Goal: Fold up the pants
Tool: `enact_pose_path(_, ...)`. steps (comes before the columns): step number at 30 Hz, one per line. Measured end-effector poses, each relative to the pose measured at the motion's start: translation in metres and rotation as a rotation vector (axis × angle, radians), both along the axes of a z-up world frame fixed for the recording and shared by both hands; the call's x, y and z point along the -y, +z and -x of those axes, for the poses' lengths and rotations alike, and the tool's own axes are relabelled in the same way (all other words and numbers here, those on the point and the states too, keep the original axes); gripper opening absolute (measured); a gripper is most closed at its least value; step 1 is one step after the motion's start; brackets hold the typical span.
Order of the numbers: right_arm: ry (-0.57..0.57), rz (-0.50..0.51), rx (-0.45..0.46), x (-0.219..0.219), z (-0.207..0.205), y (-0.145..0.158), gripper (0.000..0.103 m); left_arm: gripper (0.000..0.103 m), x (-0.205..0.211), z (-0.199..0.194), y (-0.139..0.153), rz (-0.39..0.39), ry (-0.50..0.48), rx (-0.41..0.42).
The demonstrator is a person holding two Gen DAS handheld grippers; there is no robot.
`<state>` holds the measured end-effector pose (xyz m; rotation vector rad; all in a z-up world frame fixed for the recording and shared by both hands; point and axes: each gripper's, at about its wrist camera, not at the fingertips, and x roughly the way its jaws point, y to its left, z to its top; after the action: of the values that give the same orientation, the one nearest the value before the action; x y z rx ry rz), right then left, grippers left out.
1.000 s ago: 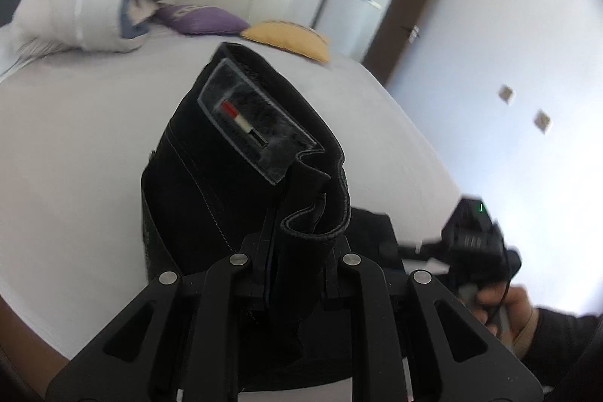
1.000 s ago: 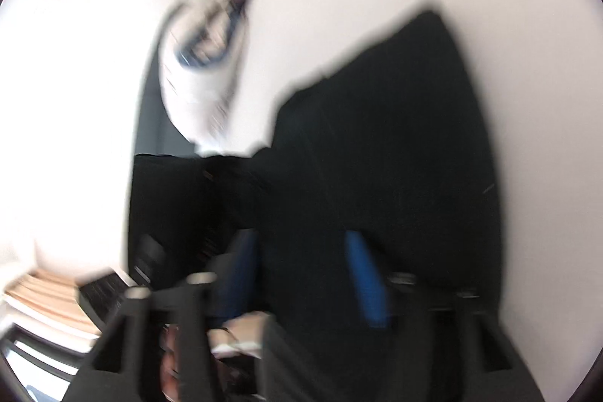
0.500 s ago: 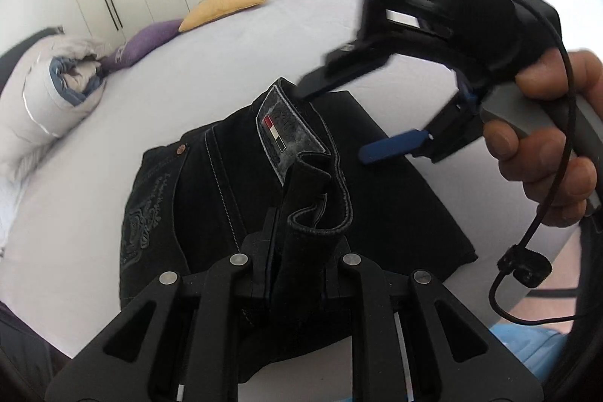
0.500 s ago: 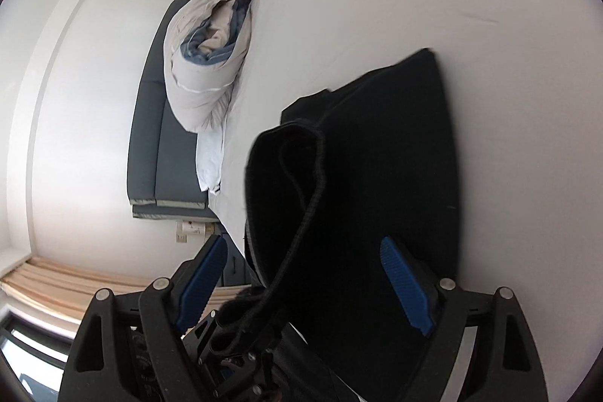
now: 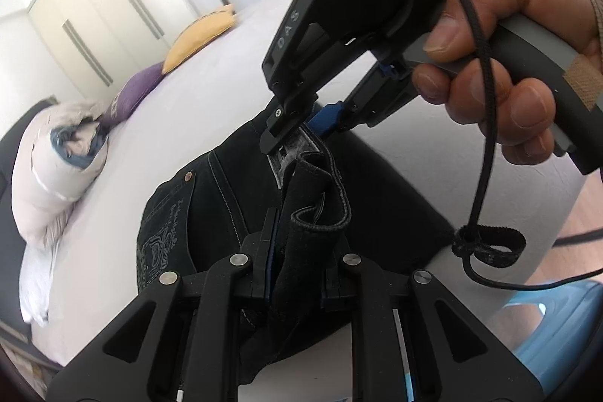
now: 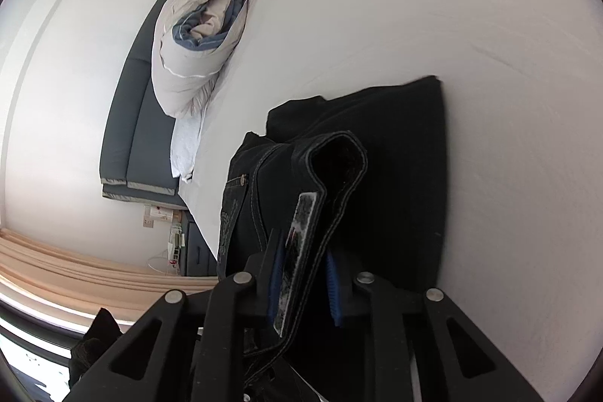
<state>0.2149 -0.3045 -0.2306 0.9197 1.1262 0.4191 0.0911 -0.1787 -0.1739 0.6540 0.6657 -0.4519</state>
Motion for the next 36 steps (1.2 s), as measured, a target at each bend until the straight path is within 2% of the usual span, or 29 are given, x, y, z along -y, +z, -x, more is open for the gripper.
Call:
enact_pose_path(6,-0.031,0.009,0.013,0.014,0.006,-0.005,0.020,0.015,0.018,-0.004,-0.013,-0.030,-0.011,-0.011)
enact_pose_path(13,-0.036,0.041,0.020,0.021,-0.009,-0.015,0.017,0.015,0.029,-0.015,-0.030,-0.070,-0.002,-0.018)
enact_pose_path(22,-0.026,0.077,0.048,0.027,-0.014,-0.009,0.015,0.015,0.042,-0.027,-0.040,-0.072,-0.005,-0.006)
enact_pose_path(25,-0.025,0.081,0.049,0.028,-0.014,-0.013,0.016,0.019,0.045,-0.024,-0.049,-0.104,-0.011,0.005)
enact_pose_path(28,-0.010,0.099,0.048,0.027,-0.013,-0.023,0.018,0.020,0.050,-0.014,-0.061,-0.155,-0.019,0.034)
enact_pose_path(30,-0.026,0.070,0.050,0.033,-0.009,-0.022,0.028,0.023,0.048,-0.010,-0.060,-0.155,-0.038,0.039)
enact_pose_path(33,-0.046,0.090,0.065,0.039,-0.004,-0.013,0.036,0.038,0.037,0.001,-0.051,-0.112,-0.051,0.019)
enact_pose_path(35,-0.073,0.108,0.061,0.047,0.000,-0.006,0.042,0.087,0.022,0.011,-0.038,-0.073,-0.042,0.037)
enact_pose_path(36,-0.092,0.123,0.057,0.052,0.003,-0.002,0.044,0.092,0.013,0.017,-0.030,-0.040,-0.051,0.034)
